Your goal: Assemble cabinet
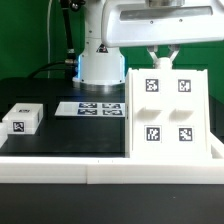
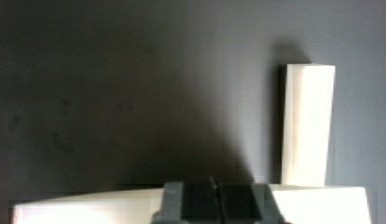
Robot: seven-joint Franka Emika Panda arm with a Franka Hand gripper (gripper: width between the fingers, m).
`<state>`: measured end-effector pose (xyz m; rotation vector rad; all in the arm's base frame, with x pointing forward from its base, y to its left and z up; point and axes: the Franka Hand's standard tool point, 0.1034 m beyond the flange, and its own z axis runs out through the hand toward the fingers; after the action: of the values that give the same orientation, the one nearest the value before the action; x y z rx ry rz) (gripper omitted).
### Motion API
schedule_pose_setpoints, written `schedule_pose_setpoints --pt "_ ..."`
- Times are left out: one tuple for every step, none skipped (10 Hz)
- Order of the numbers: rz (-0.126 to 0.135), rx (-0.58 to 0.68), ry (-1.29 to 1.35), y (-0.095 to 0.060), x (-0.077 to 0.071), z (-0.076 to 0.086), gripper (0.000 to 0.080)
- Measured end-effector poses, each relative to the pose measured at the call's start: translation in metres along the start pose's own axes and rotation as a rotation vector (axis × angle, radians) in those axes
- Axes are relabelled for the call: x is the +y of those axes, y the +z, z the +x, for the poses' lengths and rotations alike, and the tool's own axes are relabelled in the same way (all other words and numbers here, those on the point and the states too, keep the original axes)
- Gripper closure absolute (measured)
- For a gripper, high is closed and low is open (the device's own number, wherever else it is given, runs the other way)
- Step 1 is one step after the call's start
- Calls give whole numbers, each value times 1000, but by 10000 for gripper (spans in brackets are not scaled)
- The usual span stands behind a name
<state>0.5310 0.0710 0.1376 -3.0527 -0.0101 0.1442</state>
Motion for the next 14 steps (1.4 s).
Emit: schedule_pose_setpoints --pt "3 -8 -1 -5 0 3 797" --pt "5 -25 -2 -10 0 7 797" --pt "7 -44 -2 -14 -2 12 797" --pt "9 -59 -4 -16 -4 15 797" --pt "8 -63 -4 -14 -6 15 797" --pt "7 -62 -6 -10 -7 14 797" --pt "2 -27 -5 0 -6 11 797" --pt "-4 -13 -3 16 -3 -3 797" --pt "-8 -15 -5 24 -1 -10 797" --pt "-10 -17 -17 27 1 -13 797" --pt "-9 -9 -39 23 5 -9 797" --pt "-6 -10 -38 18 5 -6 797" --pt "-4 -14 -39 12 4 -2 797" --pt "-1 -11 -42 5 3 5 797"
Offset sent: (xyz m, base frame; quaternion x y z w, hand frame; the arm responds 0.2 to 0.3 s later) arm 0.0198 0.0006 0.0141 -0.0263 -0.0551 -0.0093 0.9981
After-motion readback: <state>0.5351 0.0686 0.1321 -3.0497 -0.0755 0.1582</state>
